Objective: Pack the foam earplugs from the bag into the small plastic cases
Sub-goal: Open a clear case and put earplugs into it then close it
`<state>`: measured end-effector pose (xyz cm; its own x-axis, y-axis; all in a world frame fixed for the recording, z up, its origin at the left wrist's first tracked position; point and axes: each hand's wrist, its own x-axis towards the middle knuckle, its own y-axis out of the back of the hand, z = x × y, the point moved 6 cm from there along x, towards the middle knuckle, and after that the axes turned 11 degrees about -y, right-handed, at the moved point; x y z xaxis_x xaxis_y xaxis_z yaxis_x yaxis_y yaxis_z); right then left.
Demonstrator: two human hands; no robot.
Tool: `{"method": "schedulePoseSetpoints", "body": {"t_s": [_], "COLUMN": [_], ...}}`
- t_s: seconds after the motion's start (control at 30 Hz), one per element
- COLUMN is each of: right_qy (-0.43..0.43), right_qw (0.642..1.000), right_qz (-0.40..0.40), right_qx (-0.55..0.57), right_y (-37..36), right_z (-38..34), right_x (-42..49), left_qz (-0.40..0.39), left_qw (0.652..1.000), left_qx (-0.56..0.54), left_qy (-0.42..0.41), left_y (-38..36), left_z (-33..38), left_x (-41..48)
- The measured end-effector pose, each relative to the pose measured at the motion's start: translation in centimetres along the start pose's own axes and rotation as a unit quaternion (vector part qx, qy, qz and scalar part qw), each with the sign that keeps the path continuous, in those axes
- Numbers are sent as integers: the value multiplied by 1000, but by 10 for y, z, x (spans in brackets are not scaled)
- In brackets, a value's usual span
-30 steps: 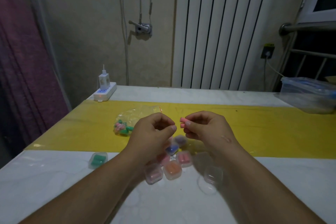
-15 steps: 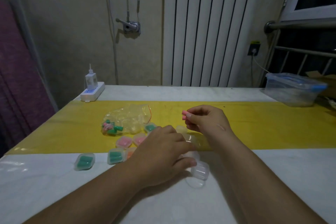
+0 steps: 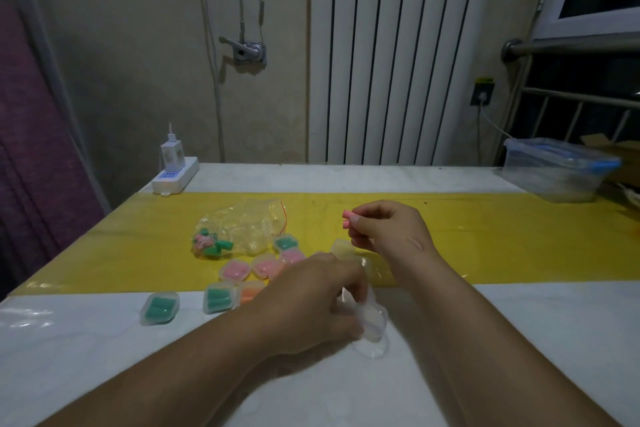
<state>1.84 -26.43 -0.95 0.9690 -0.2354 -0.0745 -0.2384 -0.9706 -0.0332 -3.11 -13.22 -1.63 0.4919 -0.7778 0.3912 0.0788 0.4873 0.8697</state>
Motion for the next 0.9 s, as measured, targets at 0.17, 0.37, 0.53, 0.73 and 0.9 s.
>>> {"method": "schedulePoseSetpoints", "body": {"t_s": [0.17,0.37,0.53,0.73,0.9], "right_qy": [3,16,8,13,17], "right_qw": [1000,997,997,992,993], "right_qz": [-4,-39,-65,-114,-113], "right_qx": [-30,-64,-45,-48,-31], "right_y": [-5,-18,-27,-39,-47], "right_z": [1,1,2,1,5], "right_x": [-3,-10,-18,-29,-35], "left_qz": [68,198,278,314,305], "left_qw": [987,922,873,853,863], "left_qx": [-137,-297,-367,-384,-368], "left_qy": [49,150,165,162,167], "left_y": [8,36,47,53,52], "left_z": [-19,-46,-62,-70,-68], "left_x": [-3,-22,-30,-32,-31]}}
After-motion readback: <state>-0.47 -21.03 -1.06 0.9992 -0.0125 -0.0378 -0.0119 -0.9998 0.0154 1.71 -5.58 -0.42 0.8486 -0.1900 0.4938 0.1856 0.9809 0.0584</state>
